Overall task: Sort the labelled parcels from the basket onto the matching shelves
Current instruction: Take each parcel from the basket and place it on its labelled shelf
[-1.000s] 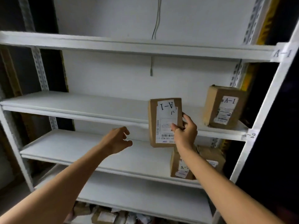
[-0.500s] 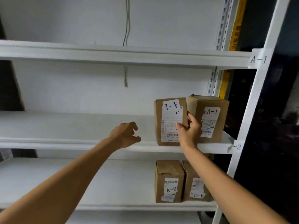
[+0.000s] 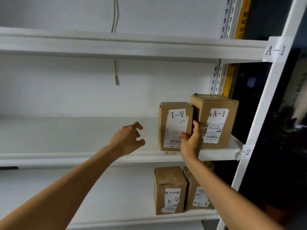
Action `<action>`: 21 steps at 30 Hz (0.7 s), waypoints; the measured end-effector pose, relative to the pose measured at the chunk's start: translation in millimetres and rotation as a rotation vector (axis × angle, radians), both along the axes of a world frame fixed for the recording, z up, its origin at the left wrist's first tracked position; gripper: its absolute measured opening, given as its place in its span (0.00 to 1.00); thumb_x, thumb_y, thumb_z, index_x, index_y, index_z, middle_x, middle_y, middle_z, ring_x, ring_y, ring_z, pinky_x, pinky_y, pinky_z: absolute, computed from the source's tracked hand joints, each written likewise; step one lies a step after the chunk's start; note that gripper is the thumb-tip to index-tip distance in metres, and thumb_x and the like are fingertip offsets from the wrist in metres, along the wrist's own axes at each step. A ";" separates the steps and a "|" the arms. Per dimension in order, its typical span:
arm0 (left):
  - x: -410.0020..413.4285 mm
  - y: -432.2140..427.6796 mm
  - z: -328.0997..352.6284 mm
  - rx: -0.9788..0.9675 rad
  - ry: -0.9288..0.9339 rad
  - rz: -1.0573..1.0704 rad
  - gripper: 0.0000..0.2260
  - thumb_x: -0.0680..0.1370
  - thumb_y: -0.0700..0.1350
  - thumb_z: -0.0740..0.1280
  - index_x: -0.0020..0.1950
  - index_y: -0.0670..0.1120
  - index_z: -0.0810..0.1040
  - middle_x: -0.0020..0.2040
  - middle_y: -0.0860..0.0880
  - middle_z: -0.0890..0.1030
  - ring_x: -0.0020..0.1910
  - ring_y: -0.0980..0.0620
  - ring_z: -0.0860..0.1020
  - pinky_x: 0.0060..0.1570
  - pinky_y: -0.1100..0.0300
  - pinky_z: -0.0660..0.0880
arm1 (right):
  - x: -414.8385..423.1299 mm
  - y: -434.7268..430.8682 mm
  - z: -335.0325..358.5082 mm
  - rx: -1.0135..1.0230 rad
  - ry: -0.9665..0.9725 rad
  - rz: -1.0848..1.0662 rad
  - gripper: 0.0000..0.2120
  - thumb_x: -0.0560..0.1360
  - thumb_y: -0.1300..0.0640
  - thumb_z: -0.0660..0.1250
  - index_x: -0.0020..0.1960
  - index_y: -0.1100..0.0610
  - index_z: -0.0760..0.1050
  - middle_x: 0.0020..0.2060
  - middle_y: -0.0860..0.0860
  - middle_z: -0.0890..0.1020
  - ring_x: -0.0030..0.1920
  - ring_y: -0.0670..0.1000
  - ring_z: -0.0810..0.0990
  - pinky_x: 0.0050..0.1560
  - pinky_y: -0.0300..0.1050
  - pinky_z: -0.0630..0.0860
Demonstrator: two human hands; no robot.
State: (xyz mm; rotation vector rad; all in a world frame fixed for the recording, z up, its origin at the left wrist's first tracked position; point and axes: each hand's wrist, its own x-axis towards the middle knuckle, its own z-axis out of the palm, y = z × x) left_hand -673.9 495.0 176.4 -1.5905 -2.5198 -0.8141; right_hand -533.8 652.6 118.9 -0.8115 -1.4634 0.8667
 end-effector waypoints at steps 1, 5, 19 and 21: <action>-0.1 1.4 -1.7 -0.007 0.000 -0.004 0.22 0.75 0.50 0.69 0.67 0.51 0.69 0.55 0.50 0.80 0.50 0.52 0.79 0.51 0.58 0.76 | 0.4 0.2 0.4 0.016 -0.022 -0.008 0.29 0.75 0.69 0.66 0.73 0.56 0.64 0.63 0.54 0.76 0.58 0.46 0.73 0.49 0.33 0.73; 2.3 8.4 -6.1 -0.038 0.017 -0.017 0.20 0.75 0.50 0.69 0.66 0.51 0.71 0.55 0.51 0.80 0.51 0.52 0.78 0.49 0.59 0.75 | 1.5 0.2 1.6 0.139 -0.151 -0.096 0.33 0.74 0.72 0.64 0.74 0.55 0.60 0.66 0.54 0.71 0.61 0.50 0.73 0.53 0.45 0.79; -32.1 -65.0 -37.4 -0.133 0.120 0.231 0.21 0.75 0.51 0.67 0.67 0.51 0.69 0.60 0.52 0.78 0.56 0.49 0.77 0.45 0.60 0.69 | -75.6 -90.5 -24.2 0.821 -0.617 0.346 0.14 0.67 0.66 0.72 0.52 0.61 0.76 0.47 0.54 0.79 0.48 0.57 0.77 0.43 0.45 0.73; -45.2 -104.4 -48.3 -0.150 0.100 0.331 0.22 0.74 0.51 0.67 0.67 0.51 0.70 0.59 0.51 0.78 0.56 0.48 0.77 0.46 0.59 0.70 | -101.9 -121.6 -30.5 0.818 -0.659 0.496 0.14 0.68 0.64 0.71 0.53 0.61 0.75 0.50 0.54 0.79 0.50 0.58 0.77 0.43 0.45 0.73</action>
